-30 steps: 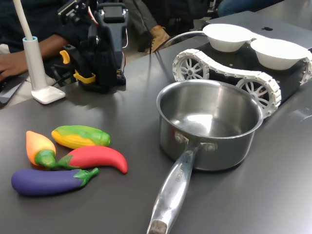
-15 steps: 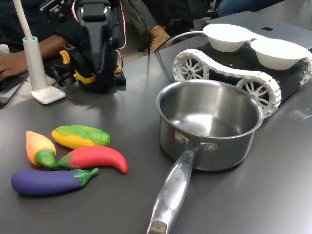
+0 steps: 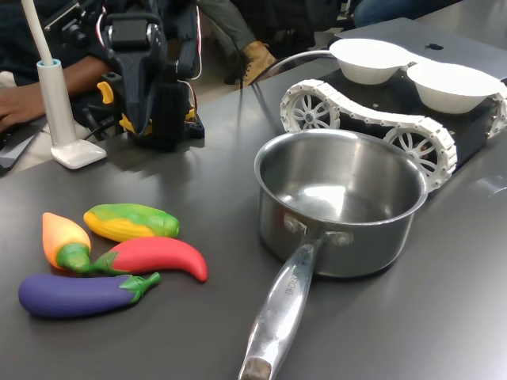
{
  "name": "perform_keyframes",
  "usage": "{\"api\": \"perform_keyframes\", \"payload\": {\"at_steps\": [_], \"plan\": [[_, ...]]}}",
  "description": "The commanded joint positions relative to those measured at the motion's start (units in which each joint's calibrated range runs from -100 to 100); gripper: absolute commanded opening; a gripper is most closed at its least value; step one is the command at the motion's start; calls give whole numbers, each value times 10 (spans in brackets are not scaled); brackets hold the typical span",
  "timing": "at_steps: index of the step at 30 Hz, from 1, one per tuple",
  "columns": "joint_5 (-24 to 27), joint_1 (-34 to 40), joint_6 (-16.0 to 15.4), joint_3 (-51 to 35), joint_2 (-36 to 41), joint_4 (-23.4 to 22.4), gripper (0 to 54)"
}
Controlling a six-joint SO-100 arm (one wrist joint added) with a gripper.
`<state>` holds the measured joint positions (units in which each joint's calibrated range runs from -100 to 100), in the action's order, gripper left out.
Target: Pick up the brinjal and place them in the pan
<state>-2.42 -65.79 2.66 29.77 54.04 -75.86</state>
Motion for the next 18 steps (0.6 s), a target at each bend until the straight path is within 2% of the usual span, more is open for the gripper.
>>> {"api": "perform_keyframes", "payload": {"at_steps": [1,12,16,18], "plan": [[0,-15,-7,-40,-11,51,20],[-7,-26,-11,-48,-79,75,32],[-15,-24,-12,-45,-101,93,54],[-21,-24,-13,-43,-108,99,85]]}}
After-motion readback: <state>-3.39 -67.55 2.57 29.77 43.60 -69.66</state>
